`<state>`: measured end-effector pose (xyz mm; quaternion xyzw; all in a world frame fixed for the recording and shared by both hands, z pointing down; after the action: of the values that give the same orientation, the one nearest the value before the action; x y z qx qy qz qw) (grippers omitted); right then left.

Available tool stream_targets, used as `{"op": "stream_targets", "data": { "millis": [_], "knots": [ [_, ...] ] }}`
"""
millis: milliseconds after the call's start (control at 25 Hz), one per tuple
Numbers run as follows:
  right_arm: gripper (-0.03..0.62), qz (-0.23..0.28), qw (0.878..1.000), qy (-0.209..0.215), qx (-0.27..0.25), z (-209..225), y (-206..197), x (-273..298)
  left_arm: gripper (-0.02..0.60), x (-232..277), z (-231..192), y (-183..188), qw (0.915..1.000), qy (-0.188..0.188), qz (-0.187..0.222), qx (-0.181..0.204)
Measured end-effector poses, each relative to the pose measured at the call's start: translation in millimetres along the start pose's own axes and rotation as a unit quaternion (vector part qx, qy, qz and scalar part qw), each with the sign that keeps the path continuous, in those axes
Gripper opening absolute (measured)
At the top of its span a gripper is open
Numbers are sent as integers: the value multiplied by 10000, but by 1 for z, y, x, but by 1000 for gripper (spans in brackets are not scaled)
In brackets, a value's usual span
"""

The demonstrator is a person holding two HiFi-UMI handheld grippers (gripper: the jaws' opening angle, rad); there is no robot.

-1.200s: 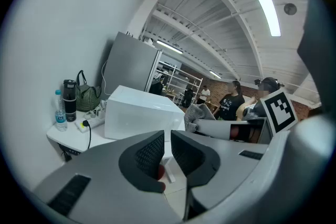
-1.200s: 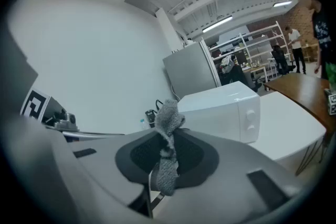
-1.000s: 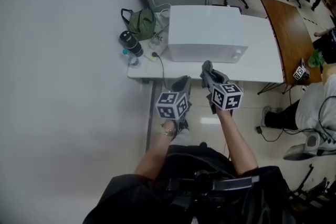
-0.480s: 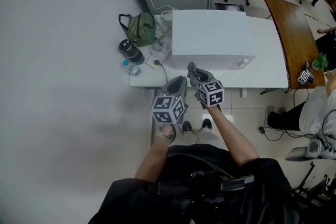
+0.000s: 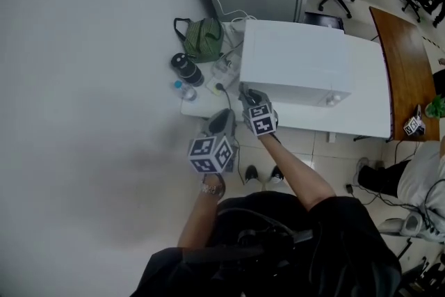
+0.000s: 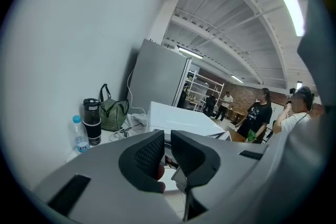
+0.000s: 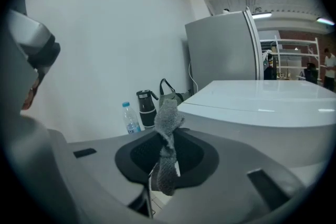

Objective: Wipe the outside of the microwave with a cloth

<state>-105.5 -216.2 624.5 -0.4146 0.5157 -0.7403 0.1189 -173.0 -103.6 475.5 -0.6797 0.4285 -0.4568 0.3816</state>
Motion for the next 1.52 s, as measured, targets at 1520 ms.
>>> {"op": "stream_targets", "data": {
  "millis": [1520],
  "knots": [
    [54,-178,9988,-272,361,66,-60,-48,44,31,25,5,9996,-210,22,185]
  ]
}}
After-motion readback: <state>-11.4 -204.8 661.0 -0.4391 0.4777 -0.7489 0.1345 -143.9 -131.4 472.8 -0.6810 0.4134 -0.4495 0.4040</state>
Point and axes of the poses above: the fingertips, and each gripper's own axes: x forward along the fingers, z to its right, y out of its top, the point moved 5 cm from there along -x, backward along the fingers, and after that the axes turned 3 degrees about -z, right-handed, at the moved point
